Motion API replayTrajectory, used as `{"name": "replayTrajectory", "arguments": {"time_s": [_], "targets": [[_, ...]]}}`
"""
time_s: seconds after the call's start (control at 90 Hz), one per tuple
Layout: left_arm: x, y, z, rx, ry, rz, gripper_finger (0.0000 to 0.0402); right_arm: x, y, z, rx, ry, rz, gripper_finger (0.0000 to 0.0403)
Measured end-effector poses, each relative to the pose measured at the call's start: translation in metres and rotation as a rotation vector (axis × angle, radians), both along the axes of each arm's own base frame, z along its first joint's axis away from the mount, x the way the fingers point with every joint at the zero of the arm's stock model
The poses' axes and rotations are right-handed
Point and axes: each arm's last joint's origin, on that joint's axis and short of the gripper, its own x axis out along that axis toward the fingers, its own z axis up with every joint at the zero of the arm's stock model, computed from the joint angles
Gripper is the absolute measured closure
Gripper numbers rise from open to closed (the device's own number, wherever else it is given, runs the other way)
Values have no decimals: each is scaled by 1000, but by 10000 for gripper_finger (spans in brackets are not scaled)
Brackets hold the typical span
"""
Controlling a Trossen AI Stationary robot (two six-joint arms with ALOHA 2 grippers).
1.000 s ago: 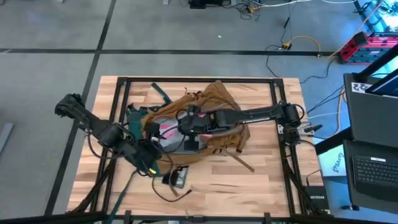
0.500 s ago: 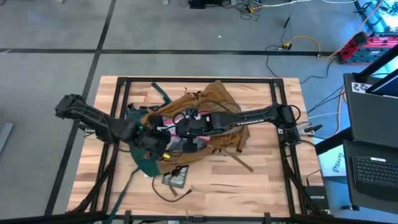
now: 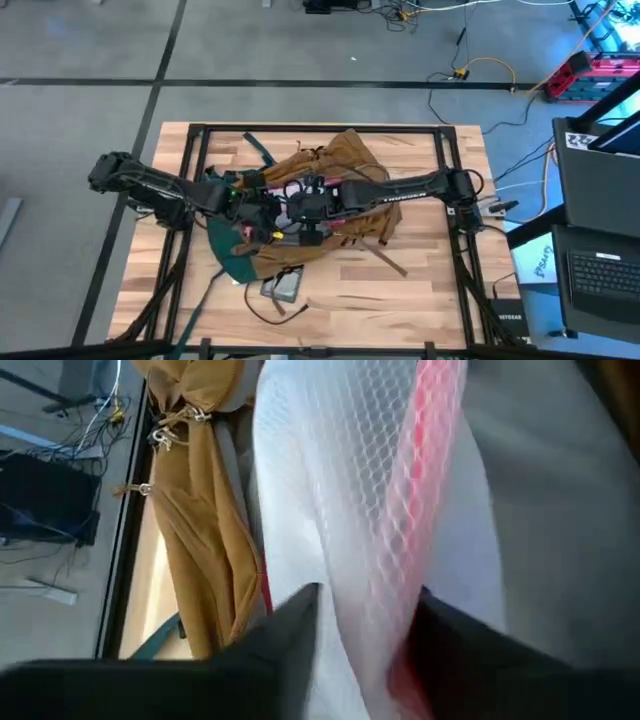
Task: Unpack backpack
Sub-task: Put the pink zipper pouch into the brown backpack
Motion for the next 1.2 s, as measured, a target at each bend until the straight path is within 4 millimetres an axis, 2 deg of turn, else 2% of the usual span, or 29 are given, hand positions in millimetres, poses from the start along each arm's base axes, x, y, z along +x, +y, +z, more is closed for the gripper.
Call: {"name": "replayTrajectory", "arguments": {"time_s": [0.233,0.422,0.611,0.756,0.922,1.2], "targets": [[-2,5,4,-39,-14,14,394,-13,13,11,-27,78,-47,402],[-16,8,11,-44,3,38,401,-26,23,12,-24,168,-50,385],[-33,12,15,-38,37,113,401,-48,18,7,-105,348,-206,324],[-37,13,15,-43,49,140,402,-54,16,7,-92,365,-327,280],[-36,12,15,-49,40,144,401,-52,9,3,-111,334,-400,247],[-37,4,15,-63,42,106,401,-30,-31,8,-50,189,-395,236]]}}
